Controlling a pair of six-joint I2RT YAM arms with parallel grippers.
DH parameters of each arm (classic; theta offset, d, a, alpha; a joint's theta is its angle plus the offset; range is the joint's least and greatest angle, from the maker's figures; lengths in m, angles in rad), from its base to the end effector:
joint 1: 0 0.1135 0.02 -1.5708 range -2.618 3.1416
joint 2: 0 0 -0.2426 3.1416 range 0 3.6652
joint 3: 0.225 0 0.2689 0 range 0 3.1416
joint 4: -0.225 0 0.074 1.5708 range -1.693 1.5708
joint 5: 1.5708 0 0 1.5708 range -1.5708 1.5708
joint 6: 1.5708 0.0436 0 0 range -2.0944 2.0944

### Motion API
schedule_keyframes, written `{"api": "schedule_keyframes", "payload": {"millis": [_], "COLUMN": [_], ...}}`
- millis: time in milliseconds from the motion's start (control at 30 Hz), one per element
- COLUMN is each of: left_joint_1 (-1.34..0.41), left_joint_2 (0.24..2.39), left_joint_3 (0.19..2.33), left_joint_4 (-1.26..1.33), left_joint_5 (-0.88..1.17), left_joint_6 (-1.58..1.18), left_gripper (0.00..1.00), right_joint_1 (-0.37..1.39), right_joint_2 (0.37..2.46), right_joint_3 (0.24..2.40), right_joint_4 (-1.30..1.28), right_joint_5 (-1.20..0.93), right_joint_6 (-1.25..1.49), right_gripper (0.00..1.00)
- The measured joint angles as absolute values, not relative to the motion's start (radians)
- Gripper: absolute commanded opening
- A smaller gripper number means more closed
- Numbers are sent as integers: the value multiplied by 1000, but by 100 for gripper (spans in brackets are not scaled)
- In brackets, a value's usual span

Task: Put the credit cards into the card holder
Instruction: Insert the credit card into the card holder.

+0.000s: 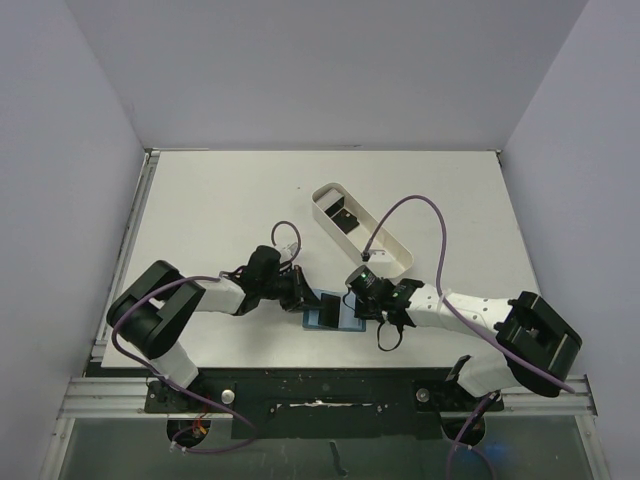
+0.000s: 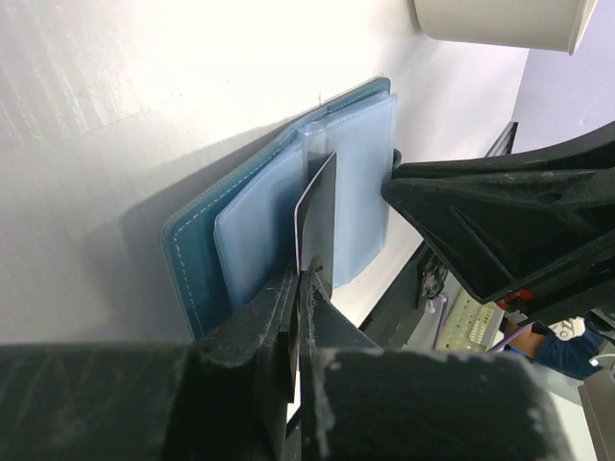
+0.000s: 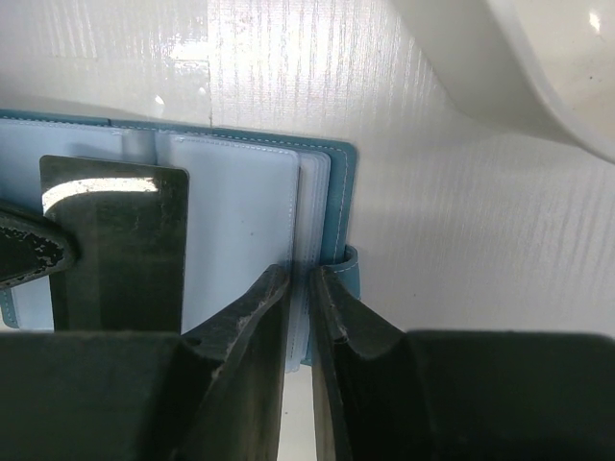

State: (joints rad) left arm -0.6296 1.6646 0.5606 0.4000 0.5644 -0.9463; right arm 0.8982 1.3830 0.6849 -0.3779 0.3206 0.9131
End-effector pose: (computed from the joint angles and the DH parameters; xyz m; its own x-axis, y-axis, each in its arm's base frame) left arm 0.2277 -0.1948 0.0762 -0.9769 -0.1364 -0.1648 0.0592 0.5681 -0.8208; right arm 0.1783 0.2017 0.1278 -0.8489 0.1398 -0.5098 0.0371 0.9778 0.2063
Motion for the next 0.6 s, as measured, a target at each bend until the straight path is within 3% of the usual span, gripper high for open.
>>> {"api": "schedule_keyframes", "payload": {"millis": [600], "left_joint_1": [-630], "left_joint_2": [1597], "left_joint_3": [534], "left_joint_4": [350], "left_joint_5": [520], "left_joint_6": [-953], "left_gripper": [0], "right_joint_1": [898], "right_joint_2": [1382], "right_joint_3": [682], "right_joint_4": [-374], "right_joint_5": [322], "right_joint_6": [925], "right_gripper": [14]}}
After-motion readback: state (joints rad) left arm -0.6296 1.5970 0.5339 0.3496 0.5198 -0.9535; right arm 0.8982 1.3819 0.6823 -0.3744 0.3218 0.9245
